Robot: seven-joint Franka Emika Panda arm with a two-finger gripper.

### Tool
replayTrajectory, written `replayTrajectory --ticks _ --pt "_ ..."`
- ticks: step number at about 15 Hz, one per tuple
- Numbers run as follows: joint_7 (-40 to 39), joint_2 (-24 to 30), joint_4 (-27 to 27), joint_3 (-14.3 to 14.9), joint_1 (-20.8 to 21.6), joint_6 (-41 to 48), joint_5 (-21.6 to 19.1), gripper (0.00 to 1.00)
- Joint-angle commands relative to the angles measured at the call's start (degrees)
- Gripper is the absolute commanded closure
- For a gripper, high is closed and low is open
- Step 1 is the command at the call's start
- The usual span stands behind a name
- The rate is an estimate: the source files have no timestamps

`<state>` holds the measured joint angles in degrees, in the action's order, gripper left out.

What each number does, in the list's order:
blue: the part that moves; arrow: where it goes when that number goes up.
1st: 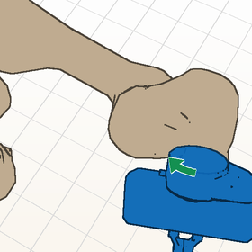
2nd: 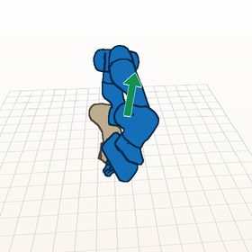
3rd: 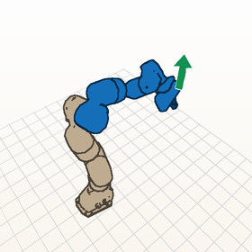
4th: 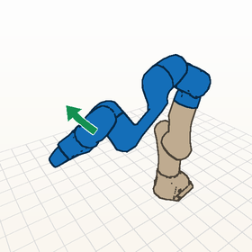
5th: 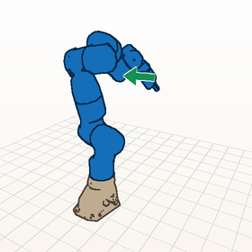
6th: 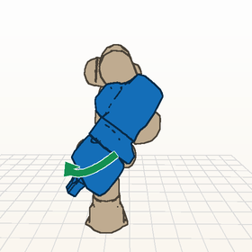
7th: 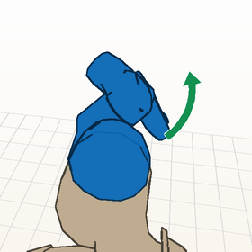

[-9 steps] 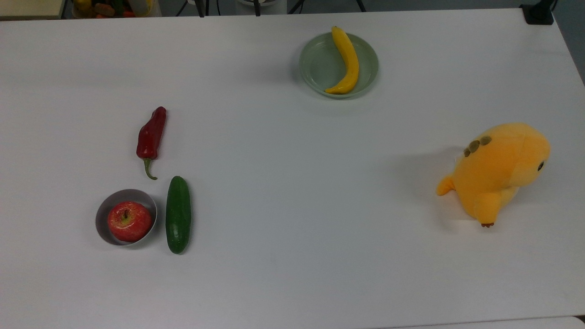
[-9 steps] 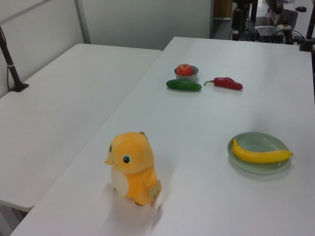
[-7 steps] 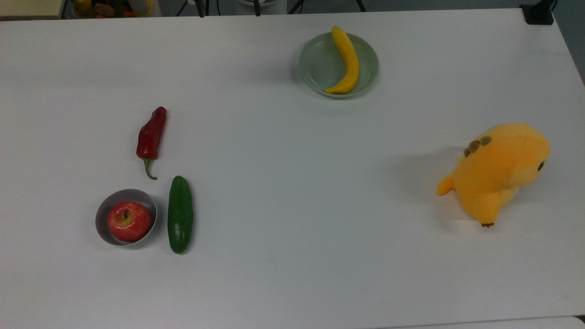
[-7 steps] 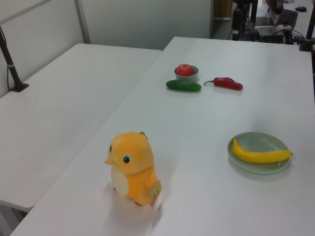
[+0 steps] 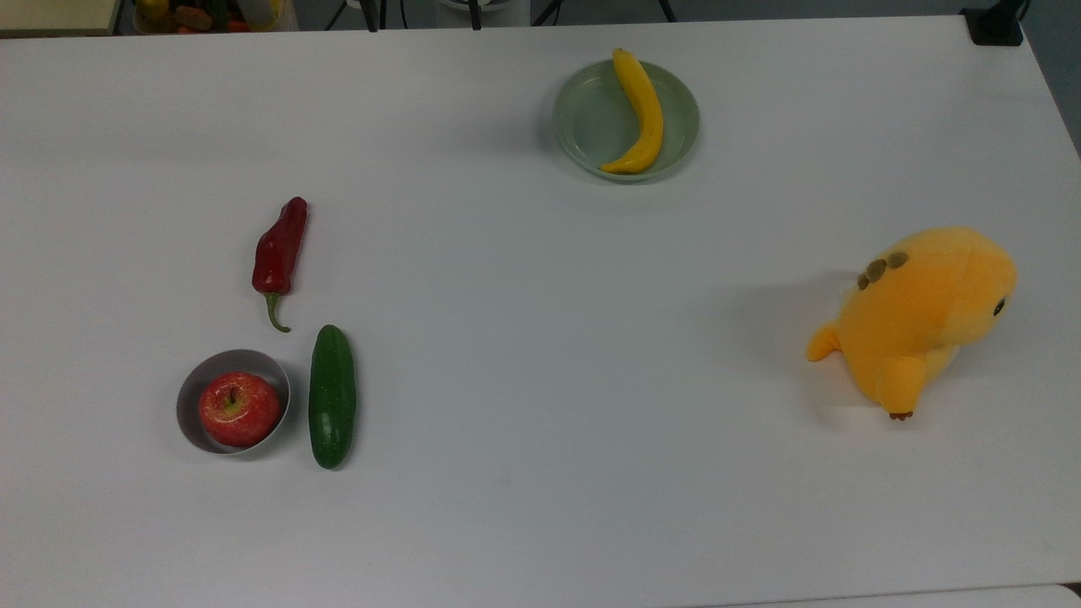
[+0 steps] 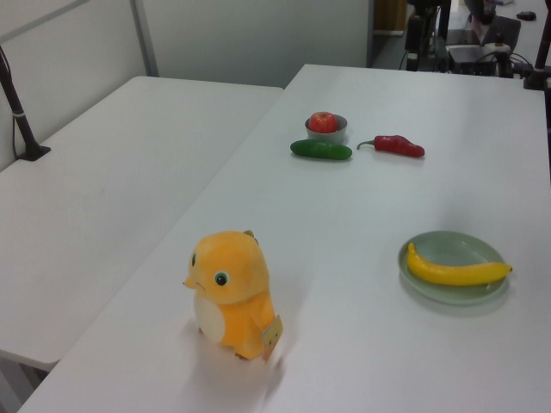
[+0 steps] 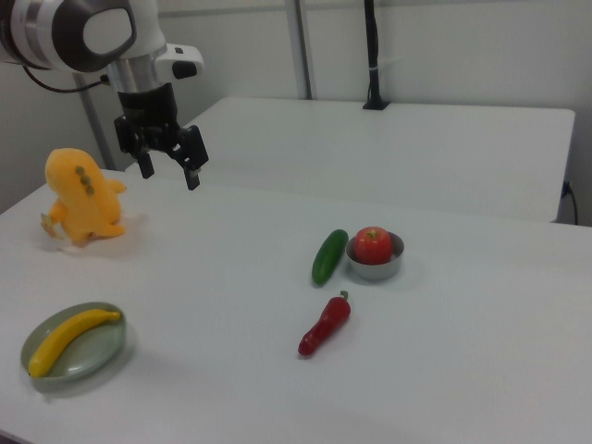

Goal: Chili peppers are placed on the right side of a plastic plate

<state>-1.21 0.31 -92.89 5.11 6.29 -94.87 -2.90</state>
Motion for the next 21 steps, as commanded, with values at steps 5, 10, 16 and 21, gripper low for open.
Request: replayTrajectory --ticks 5,10,16,21 --pt "-8.79 0.39 -1.24 2.71 0.66 -1.19 -0.36 0.00" --pt "-16.19 -2.58 -1.32 5.86 -0.31 -7.14 -0.53 0.00" --pt "-16.28 -9.62 -2.81 8.51 -0.92 -17.88 -0.27 0.00" --pt "-16.20 -13.57 -6.42 8.51 -3.11 -25.69 0.34 0.00"
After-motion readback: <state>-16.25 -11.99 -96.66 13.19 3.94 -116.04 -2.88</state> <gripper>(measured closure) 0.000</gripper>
